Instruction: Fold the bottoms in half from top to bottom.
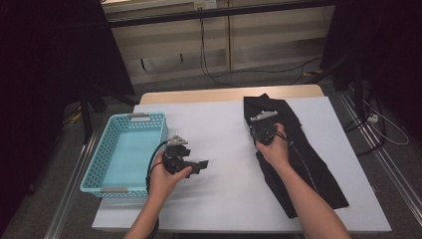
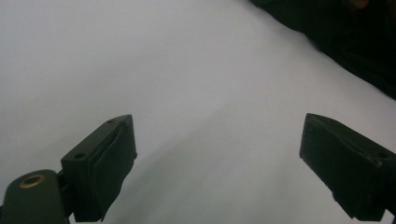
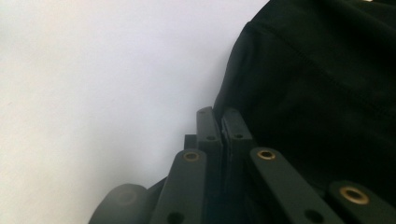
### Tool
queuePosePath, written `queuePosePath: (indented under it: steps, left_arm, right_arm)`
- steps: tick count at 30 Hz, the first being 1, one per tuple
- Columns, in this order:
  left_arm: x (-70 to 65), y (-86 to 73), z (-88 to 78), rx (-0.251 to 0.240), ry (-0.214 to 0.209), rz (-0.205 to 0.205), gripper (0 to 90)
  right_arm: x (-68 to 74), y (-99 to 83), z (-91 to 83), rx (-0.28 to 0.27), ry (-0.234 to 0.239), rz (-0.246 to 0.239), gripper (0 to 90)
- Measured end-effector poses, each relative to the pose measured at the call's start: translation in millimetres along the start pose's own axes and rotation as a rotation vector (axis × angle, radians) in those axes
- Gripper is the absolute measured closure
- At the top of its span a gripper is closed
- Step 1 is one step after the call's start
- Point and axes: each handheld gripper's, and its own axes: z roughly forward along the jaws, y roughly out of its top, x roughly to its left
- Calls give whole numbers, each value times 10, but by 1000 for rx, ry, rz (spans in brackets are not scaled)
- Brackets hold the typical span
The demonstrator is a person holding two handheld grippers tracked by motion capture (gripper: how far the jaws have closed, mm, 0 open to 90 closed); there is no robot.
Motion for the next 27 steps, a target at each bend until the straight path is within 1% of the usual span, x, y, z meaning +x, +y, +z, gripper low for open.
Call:
queuePosePath:
  steps: [2, 3, 5, 6, 8, 9, 13, 18, 19, 21, 22, 23, 24, 25, 26, 27]
  left_arm:
    - [-8, 9, -5, -7, 2, 5, 107]
    - [-8, 12, -8, -6, 2, 5, 107]
    - [-7, 16, -8, -10, 5, 3, 107]
    - [-3, 18, -10, -8, 5, 6, 107]
    - [1, 21, -10, -7, 8, 5, 107]
    - [1, 23, -10, -5, 12, 4, 106]
    - [6, 27, -8, -5, 19, -1, 103]
    - [13, 32, -11, -7, 26, -7, 103]
    - [12, 33, -8, -11, 25, -12, 103]
    - [17, 39, -9, -7, 25, -5, 103]
    - [18, 41, -9, -5, 26, 0, 103]
    - [10, 41, -4, -11, 24, -6, 103]
    - [13, 43, -6, -4, 25, 4, 103]
    - [10, 43, -4, -4, 25, 2, 103]
    - [10, 42, -3, -4, 23, 1, 103]
    - [13, 42, -5, -3, 23, 3, 103]
  right_arm:
    - [61, -7, -26, -7, 42, -10, 881]
    - [111, -17, -42, -8, 61, -25, 881]
    - [189, -38, -67, -8, 78, -52, 881]
    - [228, -53, -81, -12, 91, -56, 881]
    - [316, -78, -124, -14, 132, -63, 881]
    - [347, -88, -140, -18, 144, -72, 880]
    - [545, -153, -225, -27, 198, -112, 876]
    - [689, -246, -291, -50, 256, -88, 862]
    - [709, -250, -301, -48, 267, -88, 857]
    - [753, -250, -313, -52, 283, -96, 848]
    - [772, -250, -313, -48, 294, -100, 836]
    - [784, -252, -306, -46, 316, -96, 788]
    - [790, -251, -296, -43, 331, -86, 703]
    - [789, -238, -302, -48, 325, -73, 675]
    - [783, -216, -314, -50, 312, -80, 669]
    - [766, -189, -327, -60, 303, -84, 639]
